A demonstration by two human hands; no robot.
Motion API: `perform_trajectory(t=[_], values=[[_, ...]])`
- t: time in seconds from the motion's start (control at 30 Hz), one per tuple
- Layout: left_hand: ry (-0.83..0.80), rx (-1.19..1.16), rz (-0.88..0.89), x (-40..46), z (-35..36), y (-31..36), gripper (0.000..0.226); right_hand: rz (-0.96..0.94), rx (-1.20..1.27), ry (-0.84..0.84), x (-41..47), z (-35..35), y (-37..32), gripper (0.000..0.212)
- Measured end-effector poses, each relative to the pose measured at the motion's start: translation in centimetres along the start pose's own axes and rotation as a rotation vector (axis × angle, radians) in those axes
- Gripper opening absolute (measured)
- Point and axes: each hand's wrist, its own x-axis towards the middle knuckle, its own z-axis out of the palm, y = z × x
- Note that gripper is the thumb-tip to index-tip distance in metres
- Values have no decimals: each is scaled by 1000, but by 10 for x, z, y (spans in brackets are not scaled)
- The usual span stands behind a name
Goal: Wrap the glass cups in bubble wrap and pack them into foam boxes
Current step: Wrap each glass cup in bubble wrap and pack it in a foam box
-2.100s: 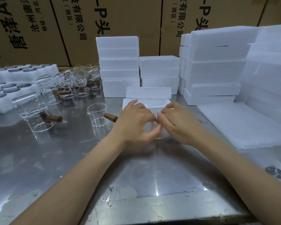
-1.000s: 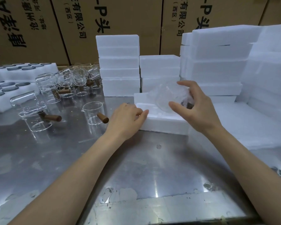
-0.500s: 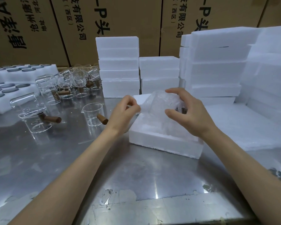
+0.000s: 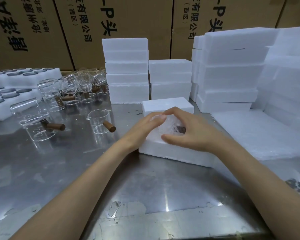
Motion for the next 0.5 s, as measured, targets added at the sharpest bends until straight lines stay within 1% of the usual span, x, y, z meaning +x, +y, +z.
perform_trajectory(t=[0.07, 0.17, 0.27, 0.37, 0.4, 0.5], values=[[10, 19, -5, 0, 0, -2, 52, 6, -27, -56, 1, 3, 1, 56], [27, 66, 22, 0, 1, -2, 45, -6, -90, -95, 1, 5, 4, 64], [67, 129, 40, 2, 3, -1, 44, -17, -209, -71, 1, 7, 4, 66], [123, 236, 38, 5, 5, -4, 31, -9, -276, -64, 2, 8, 3, 68], [137, 268, 38, 5, 5, -5, 31, -1, -282, -70, 3, 8, 4, 70], [179, 344, 40, 5, 4, -5, 44, -8, -245, -55, 4, 8, 5, 74]])
